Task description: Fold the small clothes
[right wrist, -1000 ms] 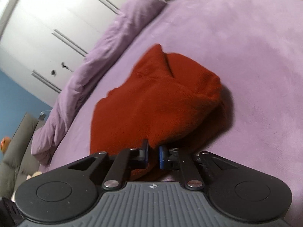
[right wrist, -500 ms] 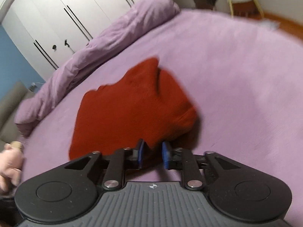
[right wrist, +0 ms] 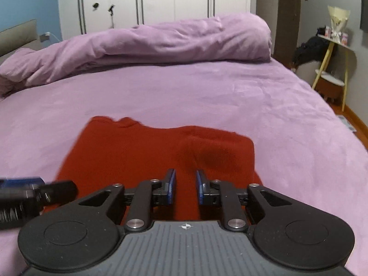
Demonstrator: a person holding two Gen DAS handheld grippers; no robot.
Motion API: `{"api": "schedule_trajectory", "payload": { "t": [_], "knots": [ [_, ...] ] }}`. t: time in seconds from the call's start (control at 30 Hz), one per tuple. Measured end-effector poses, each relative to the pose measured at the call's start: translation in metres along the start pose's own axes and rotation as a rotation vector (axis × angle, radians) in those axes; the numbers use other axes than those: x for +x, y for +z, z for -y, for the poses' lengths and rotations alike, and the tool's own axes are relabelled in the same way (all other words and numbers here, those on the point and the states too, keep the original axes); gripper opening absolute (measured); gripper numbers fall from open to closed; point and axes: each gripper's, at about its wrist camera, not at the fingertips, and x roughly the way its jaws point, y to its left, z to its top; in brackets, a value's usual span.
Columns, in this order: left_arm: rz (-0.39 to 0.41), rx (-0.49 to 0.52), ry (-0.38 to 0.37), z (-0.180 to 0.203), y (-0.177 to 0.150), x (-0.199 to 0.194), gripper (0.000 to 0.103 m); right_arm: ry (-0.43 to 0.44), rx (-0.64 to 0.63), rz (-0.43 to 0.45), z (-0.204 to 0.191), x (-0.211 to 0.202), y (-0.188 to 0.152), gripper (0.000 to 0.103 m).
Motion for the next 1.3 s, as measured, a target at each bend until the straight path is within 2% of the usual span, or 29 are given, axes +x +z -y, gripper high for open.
{"api": "schedule_trajectory", "payload": {
  "t": [0.1, 0.23, 0.37, 0.47, 0.53, 0.6, 0.73, 0.77, 0.8, 0.87, 0.93, 1.07, 1.17, 1.23, 1.3],
  "knots": [
    [0.018, 0.007, 0.014, 0.001, -0.006, 0.018, 0.081, -0.068, 0.003, 0.048, 0.013, 0.013, 0.0, 0.011],
    [0.014, -0.027, -0.027, -0.006, -0.012, 0.03, 0.083, -0.088, 0.096, 0.107, 0.037, 0.025, -0.019, 0.009],
    [0.013, -0.018, -0.029, -0.009, -0.013, 0.026, 0.084, -0.095, 0.1, 0.132, 0.039, 0.023, -0.022, 0.009],
    [-0.008, -0.02, -0.024, -0.013, -0.01, 0.019, 0.084, -0.06, 0.095, 0.111, 0.037, 0.002, -0.024, 0.01],
    [-0.012, -0.014, -0.029, -0.014, -0.012, 0.015, 0.084, -0.015, 0.095, 0.119, 0.034, -0.022, -0.03, 0.015],
    [-0.013, 0.001, -0.025, -0.012, -0.014, 0.015, 0.084, 0.021, 0.085, 0.124, 0.035, -0.042, -0.048, 0.016],
    [-0.03, 0.018, -0.02, -0.008, -0.014, 0.015, 0.084, -0.045, -0.019, 0.162, 0.033, -0.051, -0.079, 0.017],
    [-0.037, 0.024, -0.02, -0.008, -0.014, 0.013, 0.084, -0.04, -0.015, 0.163, 0.036, -0.051, -0.079, 0.022],
    [-0.045, 0.03, -0.023, -0.009, -0.013, 0.011, 0.084, -0.032, 0.007, 0.153, 0.04, -0.052, -0.077, 0.034],
    [-0.064, 0.039, -0.046, -0.015, -0.012, 0.004, 0.084, -0.031, 0.061, 0.116, 0.052, -0.056, -0.068, 0.047],
    [-0.081, 0.044, -0.098, -0.028, -0.011, -0.004, 0.085, -0.013, 0.13, 0.071, 0.066, -0.063, -0.064, 0.053],
    [-0.123, -0.025, -0.236, -0.06, -0.011, -0.015, 0.084, 0.126, 0.352, -0.018, 0.117, -0.074, -0.068, 0.061],
    [-0.167, -0.101, -0.325, -0.073, -0.011, -0.008, 0.083, 0.315, 0.554, -0.127, 0.155, -0.056, -0.075, 0.061],
    [-0.217, -0.146, -0.395, -0.073, -0.011, 0.007, 0.083, 0.405, 0.653, -0.162, 0.168, -0.04, -0.076, 0.061],
    [-0.26, -0.19, -0.409, -0.072, -0.012, 0.023, 0.081, 0.462, 0.711, -0.184, 0.172, -0.026, -0.075, 0.061]
  ]
}}
